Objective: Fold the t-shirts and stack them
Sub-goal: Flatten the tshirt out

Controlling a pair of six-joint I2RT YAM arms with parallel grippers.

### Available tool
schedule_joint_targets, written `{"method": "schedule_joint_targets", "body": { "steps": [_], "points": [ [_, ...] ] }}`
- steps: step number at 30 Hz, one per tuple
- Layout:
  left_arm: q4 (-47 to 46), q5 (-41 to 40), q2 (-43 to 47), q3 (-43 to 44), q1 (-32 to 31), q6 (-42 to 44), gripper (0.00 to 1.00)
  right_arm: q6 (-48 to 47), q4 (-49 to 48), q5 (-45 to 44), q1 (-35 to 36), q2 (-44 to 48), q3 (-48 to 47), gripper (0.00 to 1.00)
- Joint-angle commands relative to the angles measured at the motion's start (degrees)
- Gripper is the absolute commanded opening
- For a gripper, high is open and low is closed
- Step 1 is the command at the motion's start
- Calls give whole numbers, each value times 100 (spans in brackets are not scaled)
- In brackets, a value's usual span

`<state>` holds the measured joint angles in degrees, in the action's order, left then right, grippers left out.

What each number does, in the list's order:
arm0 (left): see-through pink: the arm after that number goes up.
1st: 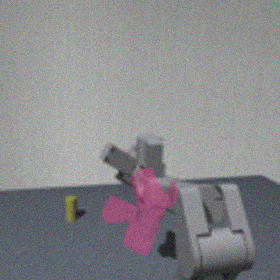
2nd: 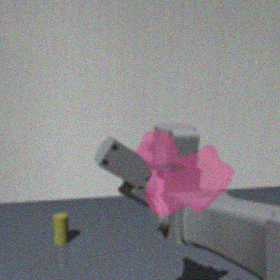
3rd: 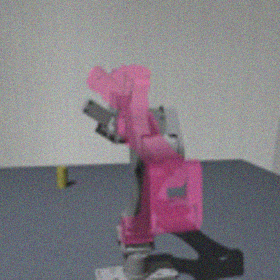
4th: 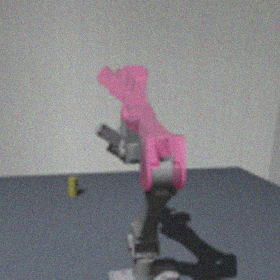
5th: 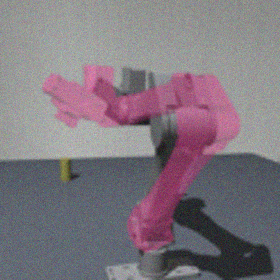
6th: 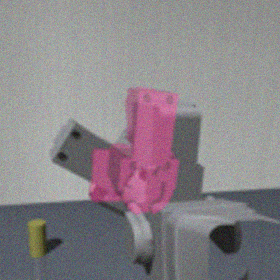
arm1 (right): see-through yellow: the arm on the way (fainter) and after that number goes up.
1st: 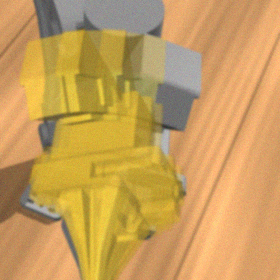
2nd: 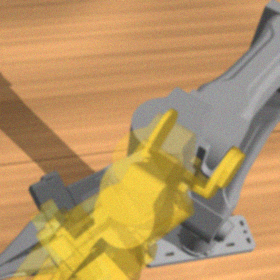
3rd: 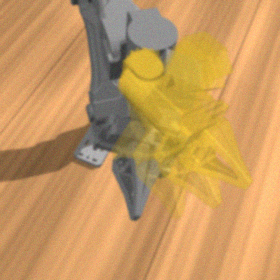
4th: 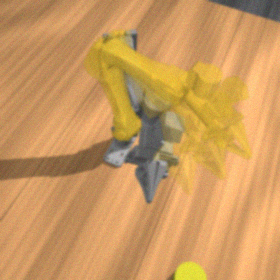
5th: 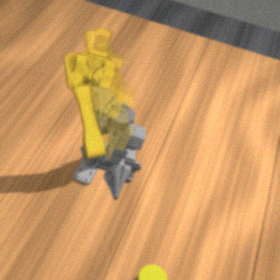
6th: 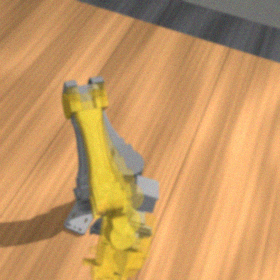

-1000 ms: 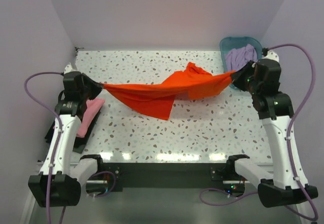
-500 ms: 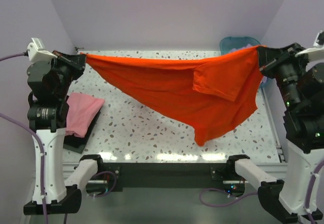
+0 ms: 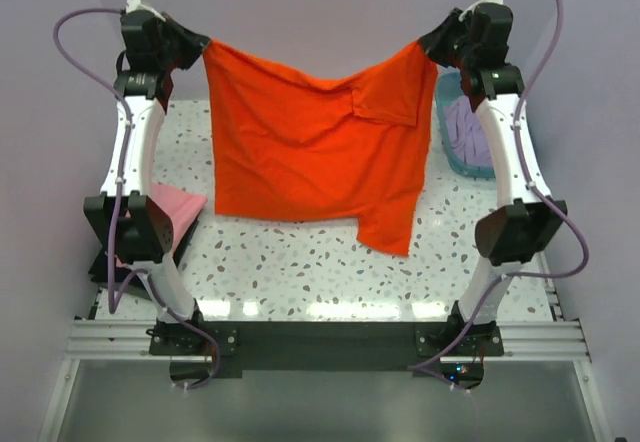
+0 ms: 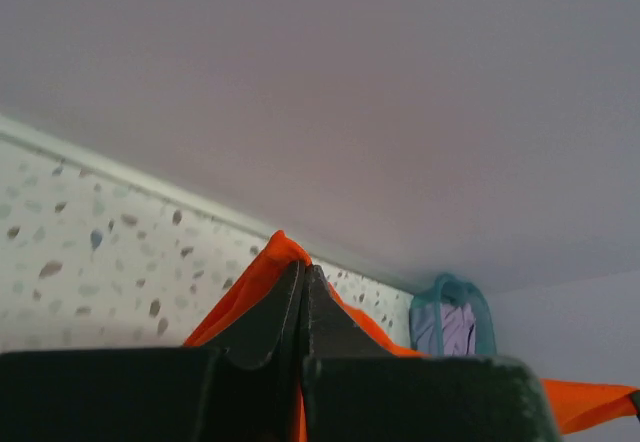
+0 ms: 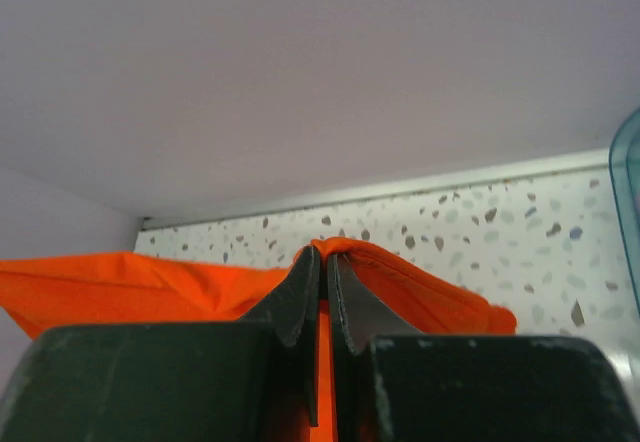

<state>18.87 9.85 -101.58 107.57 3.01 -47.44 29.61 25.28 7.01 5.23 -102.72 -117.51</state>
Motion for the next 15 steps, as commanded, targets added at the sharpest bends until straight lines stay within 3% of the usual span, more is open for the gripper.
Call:
{"method": "schedule_joint_targets", "body": {
  "steps": [1, 4, 7, 9, 12, 15],
  "points": [
    [-543, 447, -545, 2212, 69, -169, 0, 36, -849, -23, -14, -89, -1605, 0],
    [-717, 623, -1039, 3031, 121, -300, 0, -16, -770, -173, -22, -380, -2345, 0],
    [-972, 633, -891, 2649, 183, -292, 0, -60, -665, -199, -22, -346, -2391, 0],
    [-1008, 624, -618, 2253, 183, -231, 0, -69, -647, -208, -22, -171, -1815, 0],
    [-1123, 668, -153, 1111, 183, -204, 0, 10, -805, -217, -22, 374, -464, 0],
    [-1411, 606, 515, -948, 183, -160, 0, 80, -700, -261, -31, 919, 881, 0]
  ]
}}
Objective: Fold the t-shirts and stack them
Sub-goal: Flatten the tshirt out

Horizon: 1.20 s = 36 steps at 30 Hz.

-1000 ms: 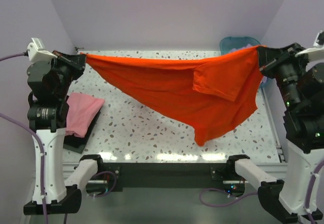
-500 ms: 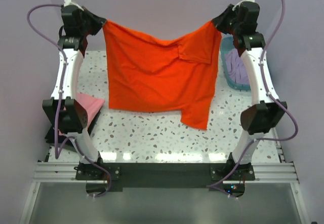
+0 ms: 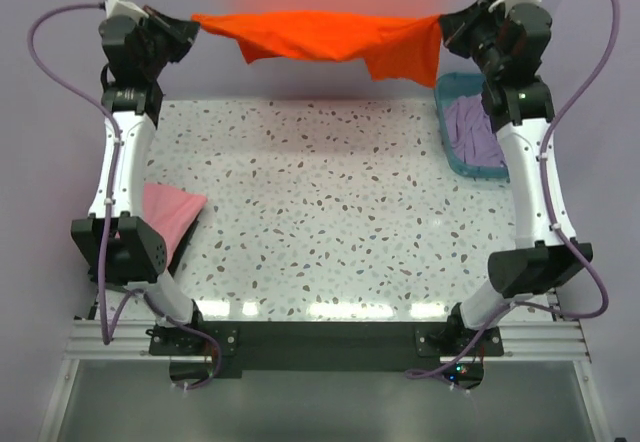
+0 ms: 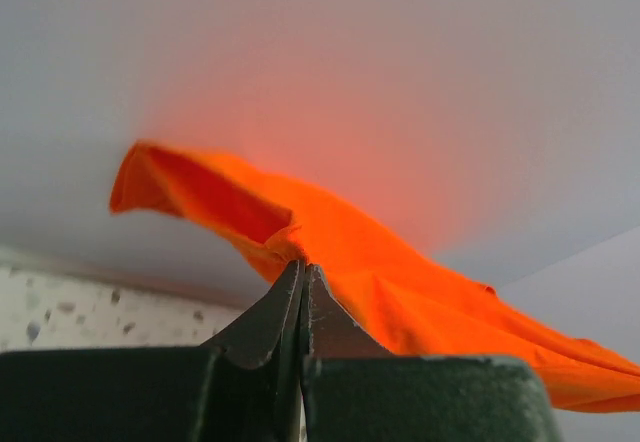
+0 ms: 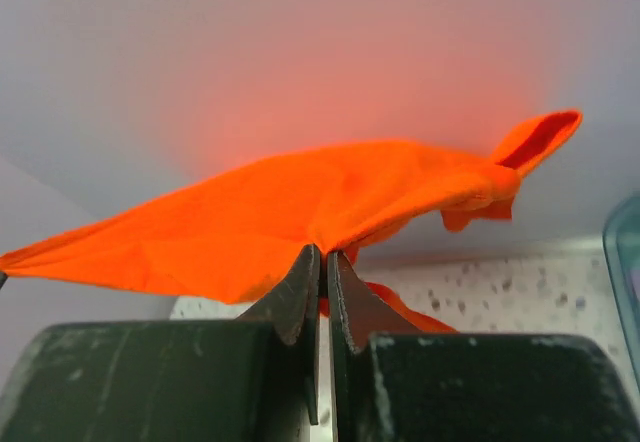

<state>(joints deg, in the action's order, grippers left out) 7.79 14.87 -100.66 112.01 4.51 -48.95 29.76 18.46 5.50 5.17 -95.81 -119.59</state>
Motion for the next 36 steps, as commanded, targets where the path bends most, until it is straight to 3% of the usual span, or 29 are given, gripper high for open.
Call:
{"method": "schedule_joint_targets", "body": {
  "steps": [1, 5, 9, 13, 16, 17, 20, 21, 24, 30, 36],
  "points": [
    [-357, 43, 599, -1844, 32, -18, 0, 83, 95, -136, -16, 456, 1435, 0],
    [-454, -195, 1398, -3823, 32, -1, 0, 74, 360, -321, -16, 1053, 3410, 0],
    [-690, -371, 1638, -5658, 15, -88, 0, 48, 807, -706, -25, 1004, 4432, 0],
    [-691, -415, 1410, -6391, 6, -62, 0, -14, 853, -1058, -25, 626, 5050, 0],
    [-691, -468, 1268, -6726, -73, -71, 0, -31, 940, -1235, -77, 344, 5253, 13],
    [-691, -494, 1268, -6779, -91, -71, 0, -49, 958, -1261, -86, 326, 5305, 28],
    [-604, -670, 1426, -6946, -100, -10, 0, -58, 897, -1244, -86, 519, 5586, 53],
    [-534, -687, 1453, -6990, -100, -1, 0, -75, 905, -1296, -86, 633, 5752, 65],
    [-454, -696, 1611, -7087, -91, 43, 0, -110, 1010, -1524, -86, 1221, 6165, 82],
    [-358, -810, 2068, -7412, -109, 61, 0, 187, 1054, -1297, -25, 2960, 7622, 82],
    [-392, -784, 2174, -7588, -109, 17, 0, 486, 1283, -1095, 195, 4069, 8731, 71]
  ]
}}
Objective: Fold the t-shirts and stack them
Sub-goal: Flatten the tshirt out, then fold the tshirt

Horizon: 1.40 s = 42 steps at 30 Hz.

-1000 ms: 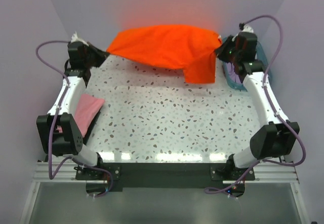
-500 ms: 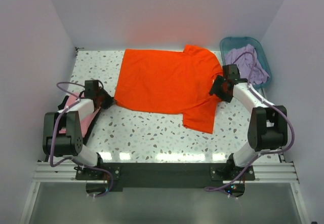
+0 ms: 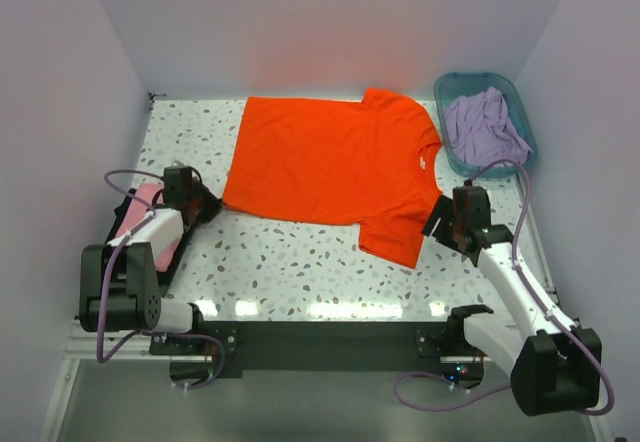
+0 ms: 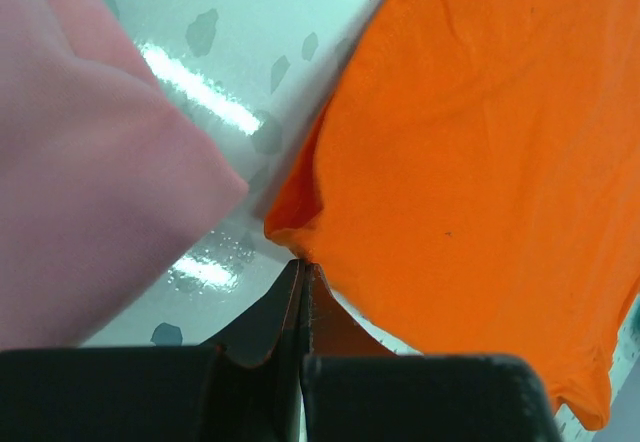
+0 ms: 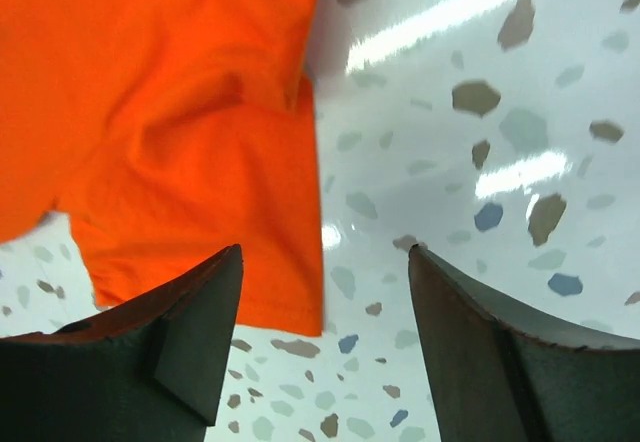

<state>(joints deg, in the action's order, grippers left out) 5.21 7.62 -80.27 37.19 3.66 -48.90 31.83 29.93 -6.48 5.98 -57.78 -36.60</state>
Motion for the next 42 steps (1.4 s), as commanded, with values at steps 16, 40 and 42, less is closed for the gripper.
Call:
{"method": "schedule_joint_targets", "body": {
  "steps": [16, 40, 42],
  "points": [
    [-346, -41, 205, -458, -23, 48, 0, 1492, 83, -943, 1800, -339, 830, 50],
    [-266, -313, 828, -897, -23, 57, 0, 1773, 1169, -838, 2232, 1091, 865, 0],
    [-258, -357, 899, -1011, -23, 13, 0, 1844, 1531, -723, 2232, 1733, 786, 0]
  ]
}}
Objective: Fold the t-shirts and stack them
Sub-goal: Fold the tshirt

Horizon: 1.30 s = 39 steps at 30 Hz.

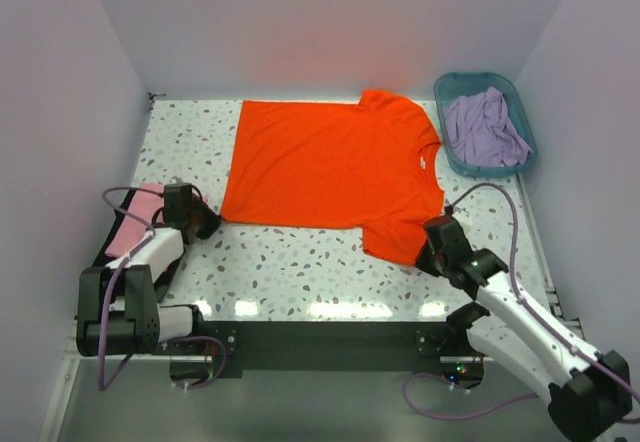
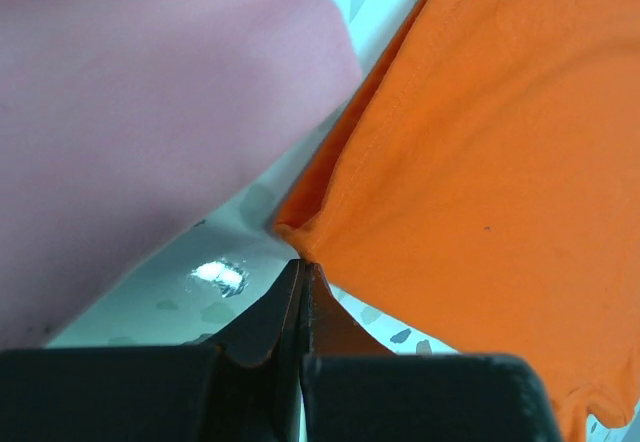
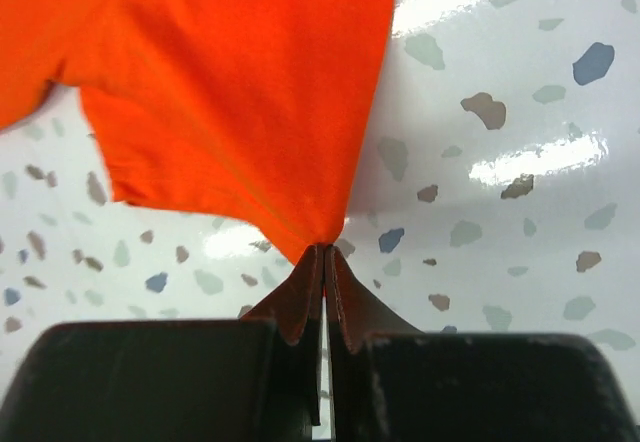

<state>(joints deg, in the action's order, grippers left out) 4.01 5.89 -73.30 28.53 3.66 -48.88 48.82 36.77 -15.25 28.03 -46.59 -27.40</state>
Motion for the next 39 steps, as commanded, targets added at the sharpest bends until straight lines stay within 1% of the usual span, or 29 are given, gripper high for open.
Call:
{"method": "schedule_joint_targets", "body": {
  "steps": [1, 2, 6, 9, 12, 14, 15, 16, 17, 19, 20, 25, 26, 29, 33, 37, 39],
  "points": [
    [-129, -202, 280, -190, -23, 2, 0, 172, 1188, 223, 36, 825, -152, 0],
    [-85, -211, 316, -243, -15, -7, 0, 207, 1331, 285, 36, 1166, -178, 0],
    [47, -377, 631, -348, -23, -34, 0, 409, 1631, 970, 53, 1713, -108, 0],
    [161, -448, 764, -366, -23, -16, 0, 436, 1991, 953, 45, 1994, -257, 0],
    [240, -510, 870, -279, -23, -7, 0, 445, 1983, 962, 45, 2005, -441, 0],
    [267, -519, 861, -156, -23, -7, 0, 314, 1834, 892, 53, 1733, -738, 0],
    [276, -527, 817, -94, -23, 1, 0, 252, 1746, 718, 45, 1584, -871, 0],
    [284, -528, 782, -24, -23, 28, 0, 181, 1719, 629, 45, 1287, -1020, 0],
    [319, -536, 738, 125, -23, 37, 0, 50, 1693, 524, 45, 1101, -1353, 0],
    [320, -510, 590, 283, -23, 45, 0, -82, 1571, 251, 45, 819, -1645, 0],
    [294, -484, 519, 441, -32, 37, 0, -213, 1526, 172, 45, 522, -1898, 0],
    [284, -457, -166, 1004, -111, -16, 0, -583, 1166, -311, 36, -428, -2480, 0],
    [267, -466, -280, 1205, -120, -42, 0, -688, 1104, -391, 36, -795, -2655, 0],
    [267, -431, -720, 1609, -155, -112, 0, -864, 832, -576, -17, -1272, -2928, 0],
    [284, -361, -1282, 2094, -208, -253, 0, -1023, 367, -462, -367, -2036, -3175, 0],
    [495, -501, -1661, 2673, -296, -262, 0, -1181, 6, -6, -860, -2451, -3342, 0],
    [530, -562, -1845, 2806, -305, -262, 0, -1225, -135, 170, -1062, -2600, -3412, 0]
  ]
}}
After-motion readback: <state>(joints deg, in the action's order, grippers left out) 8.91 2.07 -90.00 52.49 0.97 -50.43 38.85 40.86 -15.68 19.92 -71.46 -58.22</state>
